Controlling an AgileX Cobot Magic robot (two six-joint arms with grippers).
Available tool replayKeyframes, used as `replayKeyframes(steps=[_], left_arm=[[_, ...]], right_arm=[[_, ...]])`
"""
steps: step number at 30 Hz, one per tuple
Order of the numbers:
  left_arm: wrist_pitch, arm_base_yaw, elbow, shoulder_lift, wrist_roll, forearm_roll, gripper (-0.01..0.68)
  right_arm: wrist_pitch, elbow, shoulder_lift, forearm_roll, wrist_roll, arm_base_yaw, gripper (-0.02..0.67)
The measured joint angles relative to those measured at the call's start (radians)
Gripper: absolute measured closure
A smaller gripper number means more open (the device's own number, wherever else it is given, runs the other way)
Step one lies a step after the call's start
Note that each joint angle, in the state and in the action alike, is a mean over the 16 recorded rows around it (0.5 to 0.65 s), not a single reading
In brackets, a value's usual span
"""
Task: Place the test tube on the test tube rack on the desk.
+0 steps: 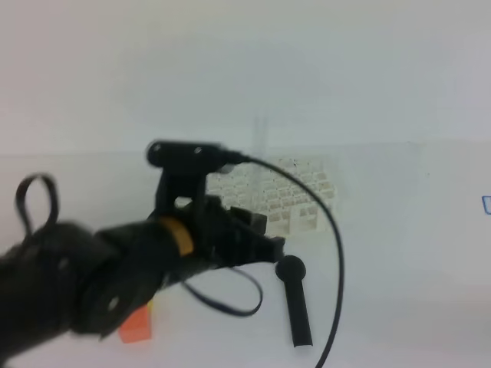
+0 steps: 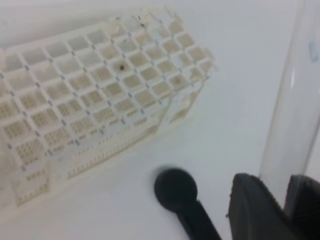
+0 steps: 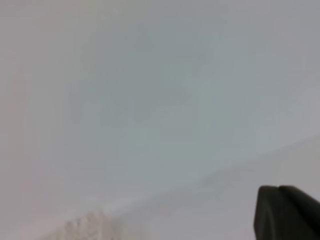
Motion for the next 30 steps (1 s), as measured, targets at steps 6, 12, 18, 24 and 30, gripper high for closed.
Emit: replayKeyframes(steps=[6, 12, 18, 24, 30], left_arm=[[-0.246, -0.022, 0.18, -0.072, -0.016, 0.099, 0.584], [-0.415, -0.046, 0.279, -0.106, -0.064, 0.342, 0.591], [-0.562, -0.059, 0.318, -0.108, -0.121, 0.562, 0.591], [-0.74, -0.059, 0.328, -0.102, -0.18, 0.64, 0.605], [-0.867, -0.059, 0.329, -0.098, -0.224, 0.663, 0.584]], right_arm=[[-0.06, -0.017, 0.0, 0.136, -0.02, 0.0, 0.65], [0.039, -0.1, 0.003, 0.177, -0.102, 0.0, 0.65], [0.203, -0.232, 0.04, 0.226, -0.319, 0.027, 0.65], [0.326, -0.333, 0.131, 0.411, -0.649, 0.115, 0.65], [0.404, -0.366, 0.276, 0.741, -1.028, 0.241, 0.65]])
